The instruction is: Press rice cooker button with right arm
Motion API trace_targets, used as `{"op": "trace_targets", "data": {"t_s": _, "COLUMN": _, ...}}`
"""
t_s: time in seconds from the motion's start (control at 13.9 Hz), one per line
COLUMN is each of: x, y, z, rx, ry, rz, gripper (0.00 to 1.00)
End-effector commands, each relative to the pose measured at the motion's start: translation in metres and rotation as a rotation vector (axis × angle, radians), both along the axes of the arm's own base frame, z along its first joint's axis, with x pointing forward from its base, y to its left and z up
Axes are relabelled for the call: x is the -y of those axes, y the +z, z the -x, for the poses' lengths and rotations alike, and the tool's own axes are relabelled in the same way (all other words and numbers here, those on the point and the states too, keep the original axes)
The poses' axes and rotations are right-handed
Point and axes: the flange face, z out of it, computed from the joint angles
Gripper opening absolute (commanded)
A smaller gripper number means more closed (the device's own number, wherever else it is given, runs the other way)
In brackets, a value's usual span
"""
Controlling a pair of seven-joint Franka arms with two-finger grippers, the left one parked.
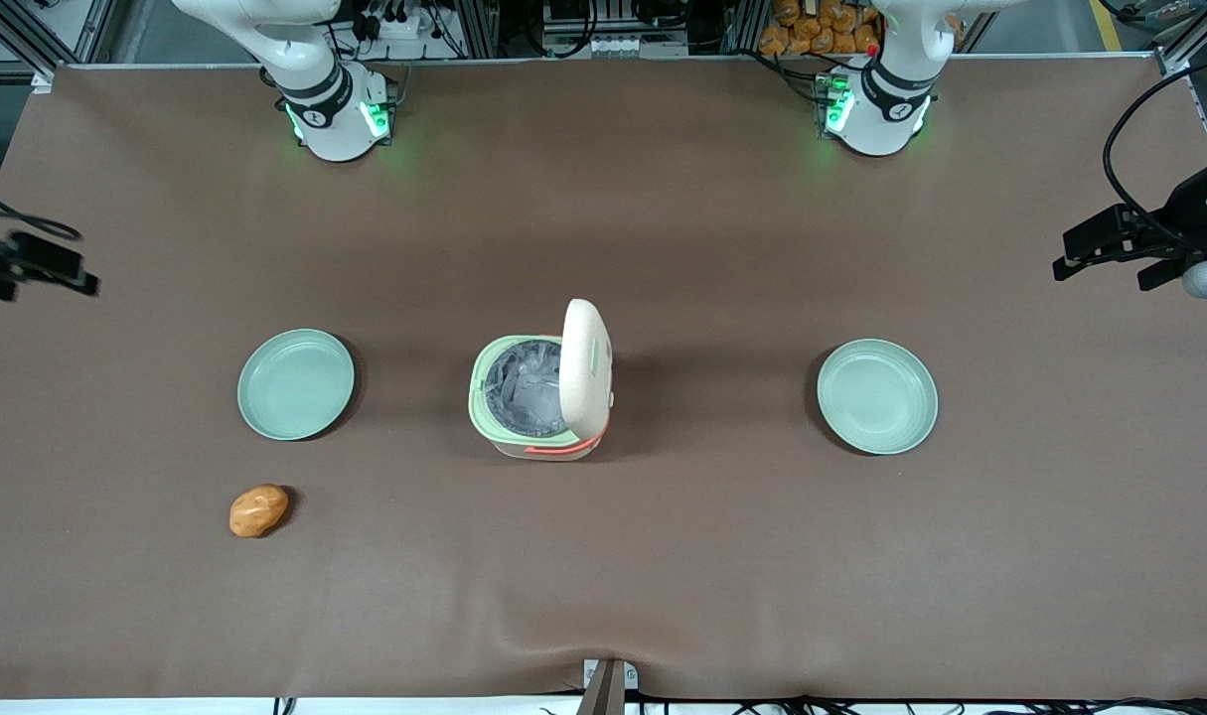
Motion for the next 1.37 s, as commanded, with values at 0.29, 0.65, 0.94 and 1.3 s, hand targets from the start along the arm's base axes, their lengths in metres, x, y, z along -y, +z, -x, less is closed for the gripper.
{"op": "trace_targets", "data": {"t_s": 0.29, "x": -0.02, "y": 0.031, "z": 0.038, "rx": -0.011, "ry": -0.026, "rz": 0.032, "gripper": 1.0}}
{"op": "trace_targets", "data": {"t_s": 0.65, "x": -0.034, "y": 0.042, "z": 0.043, "rx": -0.002, "ry": -0.068, "rz": 0.048, "gripper": 1.0}}
{"op": "trace_targets", "data": {"t_s": 0.94, "x": -0.043, "y": 0.047, "z": 0.042, "rx": 0.007, "ry": -0.106, "rz": 0.053, "gripper": 1.0}}
{"op": "trace_targets", "data": {"t_s": 1.3, "x": -0.037, "y": 0.053, "z": 0.038, "rx": 0.035, "ry": -0.107, "rz": 0.048, "gripper": 1.0}}
